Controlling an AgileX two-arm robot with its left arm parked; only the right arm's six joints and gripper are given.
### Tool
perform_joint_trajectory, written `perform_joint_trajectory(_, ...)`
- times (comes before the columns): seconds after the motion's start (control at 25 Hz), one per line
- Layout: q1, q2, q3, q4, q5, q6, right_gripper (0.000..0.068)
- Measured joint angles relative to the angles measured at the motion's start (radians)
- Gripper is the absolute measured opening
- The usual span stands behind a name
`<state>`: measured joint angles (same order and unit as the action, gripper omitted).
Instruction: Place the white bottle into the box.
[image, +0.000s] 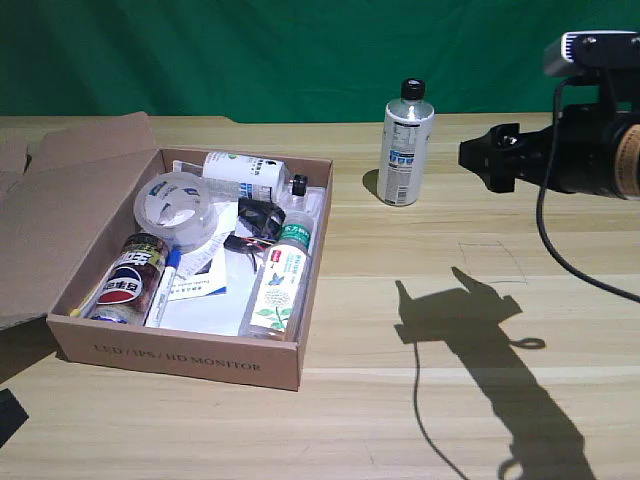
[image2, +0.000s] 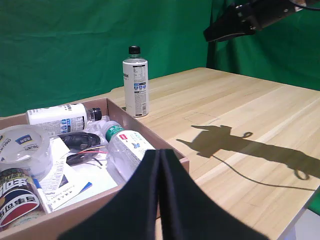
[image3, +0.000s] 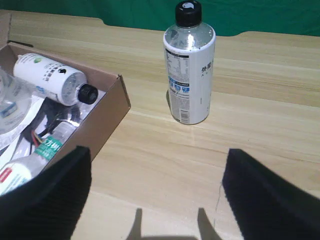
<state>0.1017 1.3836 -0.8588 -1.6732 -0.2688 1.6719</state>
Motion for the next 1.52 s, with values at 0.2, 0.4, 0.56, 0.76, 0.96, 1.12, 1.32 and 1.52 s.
perform_joint_trajectory(0.2, 0.117, 0.22, -0.161, -0.009, 0.179, -0.001, 0.0634)
perform_joint_trajectory(0.4, 0.188, 0.396, -0.314, -0.02, 0.321, 0.023, 0.0632)
perform_joint_trajectory(0.56, 0.189, 0.511, -0.435, -0.02, 0.343, 0.08, 0.0632)
perform_joint_trajectory(0.76, 0.192, 0.602, -0.533, -0.019, 0.345, 0.093, 0.0622)
perform_joint_trajectory(0.96, 0.192, 0.654, -0.588, -0.019, 0.356, 0.101, 0.0622)
perform_joint_trajectory(1.12, 0.192, 0.693, -0.622, -0.018, 0.374, 0.12, 0.0622)
perform_joint_trajectory(1.32, 0.192, 0.745, -0.664, -0.018, 0.393, 0.146, 0.0622)
perform_joint_trajectory(1.52, 0.192, 0.79, -0.705, -0.017, 0.417, 0.149, 0.0618)
